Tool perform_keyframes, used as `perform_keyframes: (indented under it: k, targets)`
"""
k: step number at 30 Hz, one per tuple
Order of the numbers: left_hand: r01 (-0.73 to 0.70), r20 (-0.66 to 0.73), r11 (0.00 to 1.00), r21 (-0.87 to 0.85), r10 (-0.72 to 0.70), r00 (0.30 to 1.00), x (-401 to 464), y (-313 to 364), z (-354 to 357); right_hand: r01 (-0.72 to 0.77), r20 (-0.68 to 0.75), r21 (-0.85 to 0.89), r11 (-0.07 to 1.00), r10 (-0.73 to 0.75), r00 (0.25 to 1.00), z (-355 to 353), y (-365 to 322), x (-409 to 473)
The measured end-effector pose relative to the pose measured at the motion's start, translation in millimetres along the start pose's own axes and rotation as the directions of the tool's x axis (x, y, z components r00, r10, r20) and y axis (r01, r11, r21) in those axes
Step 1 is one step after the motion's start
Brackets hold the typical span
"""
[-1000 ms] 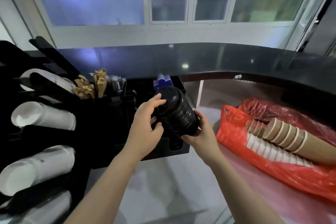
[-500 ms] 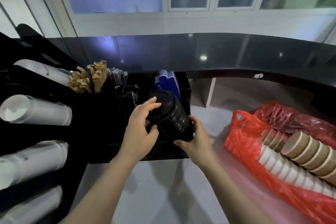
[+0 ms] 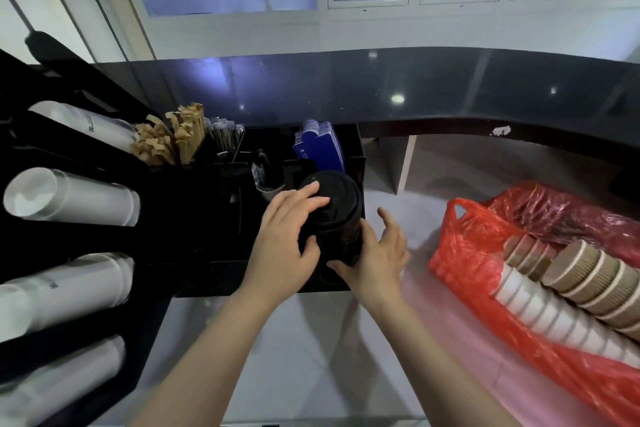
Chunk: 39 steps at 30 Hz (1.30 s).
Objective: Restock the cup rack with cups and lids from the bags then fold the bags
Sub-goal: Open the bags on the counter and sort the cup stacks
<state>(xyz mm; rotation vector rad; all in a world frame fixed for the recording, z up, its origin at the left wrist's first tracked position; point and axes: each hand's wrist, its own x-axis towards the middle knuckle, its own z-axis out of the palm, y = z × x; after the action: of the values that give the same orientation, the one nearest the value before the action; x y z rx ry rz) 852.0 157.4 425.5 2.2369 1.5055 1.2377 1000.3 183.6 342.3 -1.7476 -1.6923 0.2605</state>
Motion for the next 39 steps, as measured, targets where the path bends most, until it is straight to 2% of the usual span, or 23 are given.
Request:
perform_keyframes:
  k: [4, 7, 10, 13, 18, 22, 27, 30, 34, 36, 39]
  targets:
    - [-0.015, 0.027, 0.993, 0.113, 0.012, 1.0, 0, 0, 1, 0.032, 0.066, 0.012, 0.999, -0.033, 0.997, 4, 8, -7]
    - [0.061, 0.078, 0.986, 0.155, -0.074, 0.994, -2, -4, 7, -0.005, 0.133, 0.139, 0.99, -0.014, 0.991, 0, 15, -9]
    - [0.107, 0.104, 0.964, 0.244, -0.136, 0.985, -7, -10, 14, 0.049, 0.169, 0.187, 0.981, -0.081, 0.982, -7, 17, -9]
    - [0.106, 0.059, 0.956, 0.275, -0.127, 0.99, -9, -10, 19, 0.07, 0.116, 0.211, 0.975, -0.096, 0.989, -8, 18, -9]
    - [0.077, 0.02, 0.942, 0.327, -0.088, 0.996, -9, -5, 20, 0.024, 0.05, 0.183, 0.983, -0.034, 0.998, -6, 11, -2]
    - [0.052, 0.1, 0.929, 0.366, -0.095, 0.99, -9, -7, 18, 0.013, 0.033, 0.134, 0.991, -0.017, 0.999, -2, 6, 0]
    - [-0.006, 0.228, 0.92, 0.391, -0.09, 0.969, -11, -13, 17, -0.019, 0.092, 0.201, 0.979, 0.001, 0.996, -2, 9, -10]
    - [-0.002, 0.277, 0.919, 0.395, -0.117, 0.954, -14, -14, 19, 0.025, 0.054, 0.247, 0.969, -0.039, 0.998, -7, 13, -9]
    - [-0.014, 0.367, 0.911, 0.413, -0.152, 0.918, -10, -16, 18, 0.008, 0.062, 0.215, 0.977, -0.022, 0.998, -16, 9, -1]
    - [-0.021, 0.388, 0.91, 0.415, -0.157, 0.908, -7, -14, 14, 0.031, 0.063, 0.195, 0.98, -0.044, 0.997, -23, 5, 3]
    - [-0.043, 0.352, 0.917, 0.396, -0.109, 0.929, -9, -9, 5, 0.046, 0.077, 0.213, 0.976, -0.064, 0.995, -36, 1, 2]
